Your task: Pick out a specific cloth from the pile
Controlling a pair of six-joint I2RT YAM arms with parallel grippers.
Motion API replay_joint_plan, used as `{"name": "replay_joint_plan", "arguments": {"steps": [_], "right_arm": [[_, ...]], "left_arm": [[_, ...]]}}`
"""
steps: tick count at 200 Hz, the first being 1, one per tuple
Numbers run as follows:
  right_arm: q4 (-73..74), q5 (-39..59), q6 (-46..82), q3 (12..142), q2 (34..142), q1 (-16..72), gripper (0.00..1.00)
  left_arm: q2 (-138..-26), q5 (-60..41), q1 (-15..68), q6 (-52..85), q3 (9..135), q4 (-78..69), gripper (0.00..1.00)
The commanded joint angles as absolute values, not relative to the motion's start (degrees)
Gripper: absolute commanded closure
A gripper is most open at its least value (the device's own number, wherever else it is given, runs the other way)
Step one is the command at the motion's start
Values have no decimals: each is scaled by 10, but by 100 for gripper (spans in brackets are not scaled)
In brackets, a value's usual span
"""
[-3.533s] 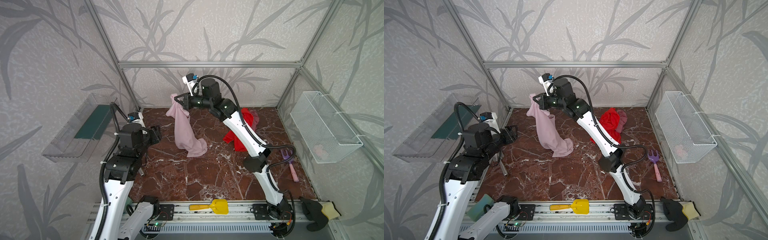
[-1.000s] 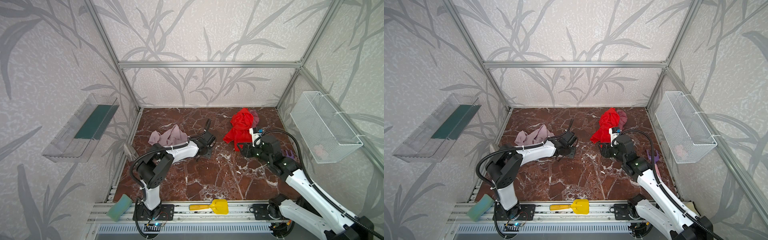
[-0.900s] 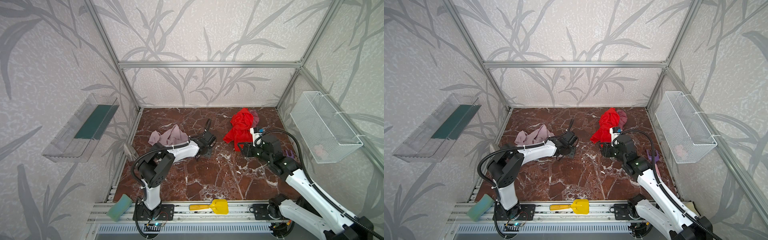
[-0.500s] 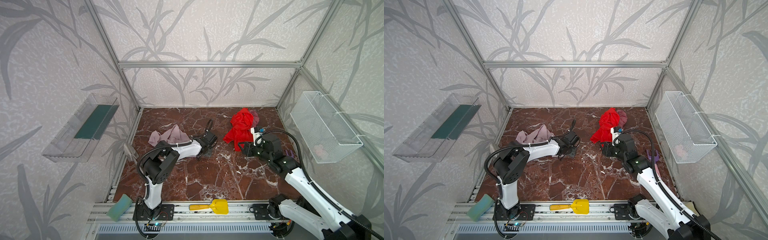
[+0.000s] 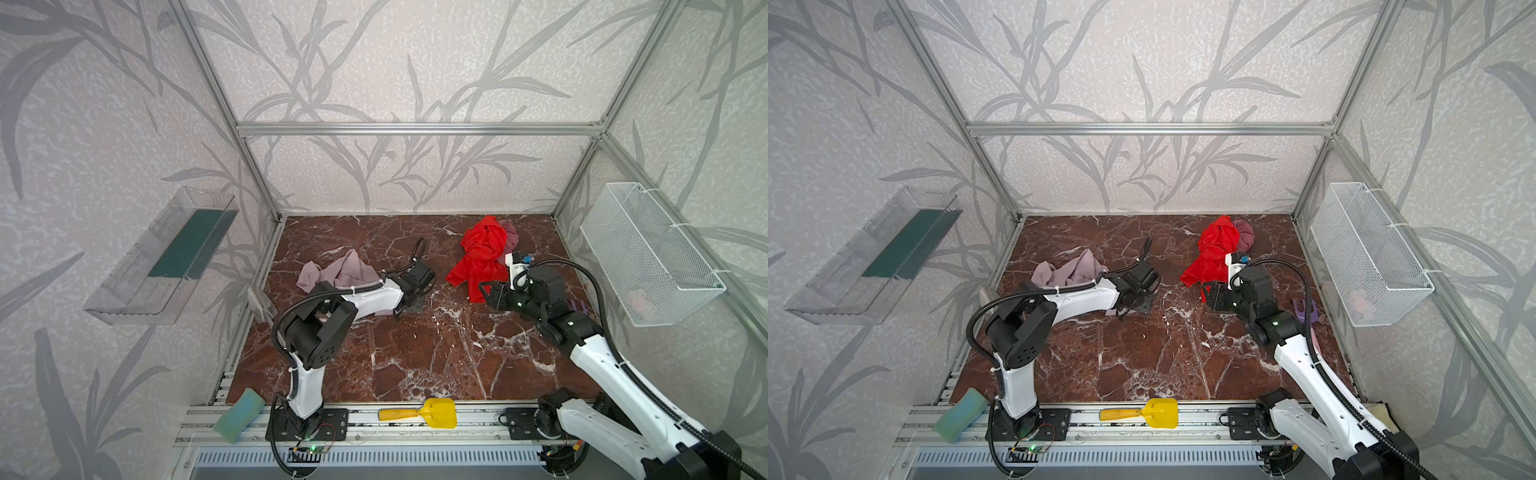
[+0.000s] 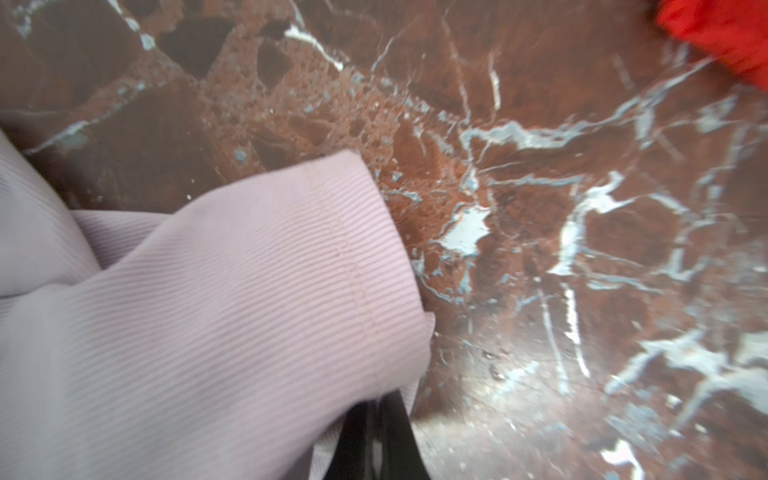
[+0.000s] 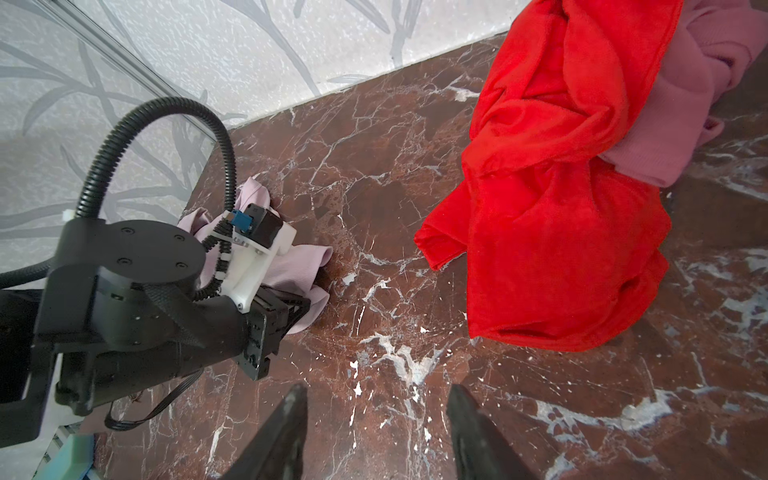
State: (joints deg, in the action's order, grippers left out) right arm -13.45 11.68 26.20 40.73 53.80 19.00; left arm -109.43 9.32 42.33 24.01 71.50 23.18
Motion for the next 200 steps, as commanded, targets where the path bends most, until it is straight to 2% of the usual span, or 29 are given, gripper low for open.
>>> {"name": "replay_joint_plan", "arguments": {"steps": [1,48,111,200], "right_arm": [[-114,131,270,400,544,186,46],[-108,138,275,400,548,185,46],[-101,148,284,399,548,184,46],[-82,167,298,402,564,183,46]], "left_arm": [[-1045,74,428,241,751,253,100],[-986,40,428,239,777,260,100],[-881,62,410,247,772,262,100],[-766,30,244,272,654,224,100]]}}
